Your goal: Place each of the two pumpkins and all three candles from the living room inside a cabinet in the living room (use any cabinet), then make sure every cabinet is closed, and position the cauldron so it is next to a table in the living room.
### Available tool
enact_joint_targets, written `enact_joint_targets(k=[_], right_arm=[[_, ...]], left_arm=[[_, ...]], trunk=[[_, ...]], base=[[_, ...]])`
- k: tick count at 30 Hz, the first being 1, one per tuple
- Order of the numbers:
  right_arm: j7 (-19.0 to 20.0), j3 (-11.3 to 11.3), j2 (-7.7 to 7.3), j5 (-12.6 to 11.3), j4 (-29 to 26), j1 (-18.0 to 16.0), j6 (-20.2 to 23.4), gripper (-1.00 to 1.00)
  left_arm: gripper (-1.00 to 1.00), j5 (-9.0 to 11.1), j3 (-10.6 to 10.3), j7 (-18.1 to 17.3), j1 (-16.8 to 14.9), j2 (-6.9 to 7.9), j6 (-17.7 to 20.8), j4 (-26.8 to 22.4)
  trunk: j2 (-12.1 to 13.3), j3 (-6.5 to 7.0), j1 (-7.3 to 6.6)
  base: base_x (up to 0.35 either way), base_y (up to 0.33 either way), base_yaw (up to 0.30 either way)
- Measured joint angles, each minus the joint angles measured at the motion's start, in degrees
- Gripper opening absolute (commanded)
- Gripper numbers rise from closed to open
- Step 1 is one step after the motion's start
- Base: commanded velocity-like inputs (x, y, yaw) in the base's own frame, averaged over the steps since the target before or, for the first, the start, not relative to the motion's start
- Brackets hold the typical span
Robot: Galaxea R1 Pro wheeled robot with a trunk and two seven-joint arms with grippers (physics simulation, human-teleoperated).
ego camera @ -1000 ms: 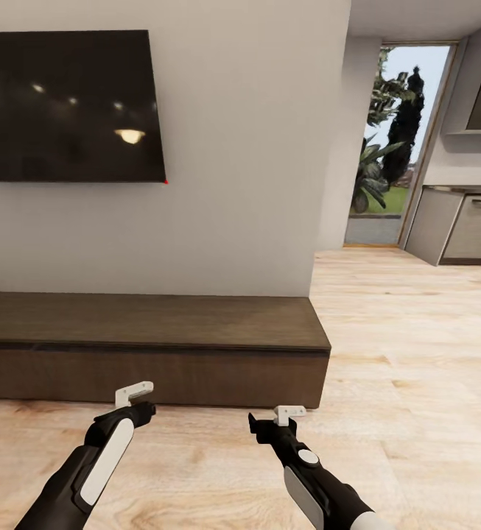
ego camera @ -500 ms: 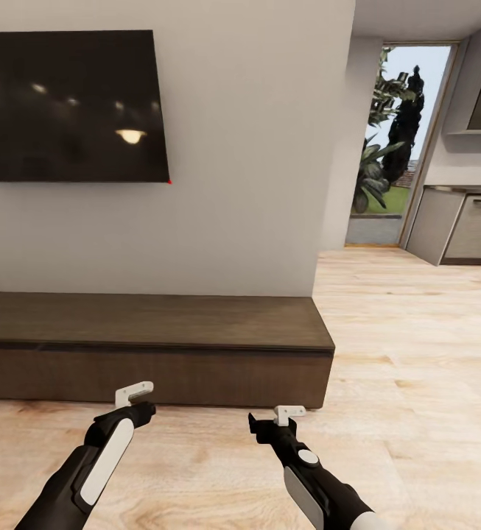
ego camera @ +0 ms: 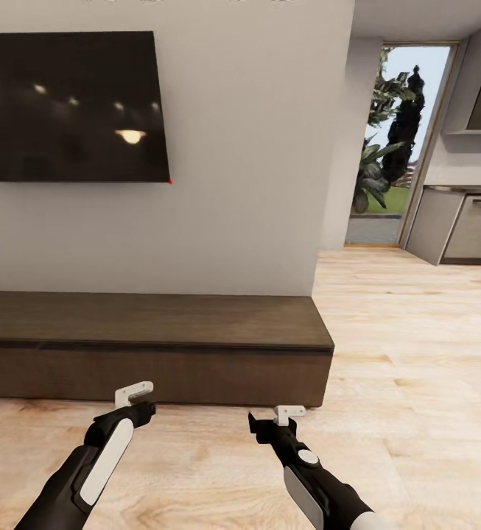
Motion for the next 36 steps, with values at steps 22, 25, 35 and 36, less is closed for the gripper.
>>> enact_joint_targets(k=[22,25,35,36], right_arm=[[-0.22,-0.36,0.00,-4.01,-0.81,0.00,1.70,1.00],[-0.25,-0.28,0.00,-4.10,-0.82,0.00,1.76,1.00],[-0.26,-0.13,0.00,-4.13,-0.78,0.00,1.62,1.00],[-0.26,-0.11,0.00,-4.13,-0.78,0.00,1.57,1.00]], left_arm=[[1.00,0.03,0.11,-0.02,0.01,0.09,-0.08,-0.01],[1.00,0.02,0.11,-0.03,0.00,0.10,-0.09,-0.01],[1.00,0.03,0.11,-0.03,0.01,0.09,-0.07,-0.01],[1.00,0.04,0.11,-0.03,0.01,0.09,-0.07,-0.01]], trunk=[[0.00,0.00,-0.02],[0.00,0.00,-0.02],[0.00,0.00,-0.01],[0.00,0.00,-0.01]], base=[[-0.172,0.078,0.038],[-0.002,0.001,0.270],[-0.085,0.054,0.291],[-0.113,0.092,0.292]])
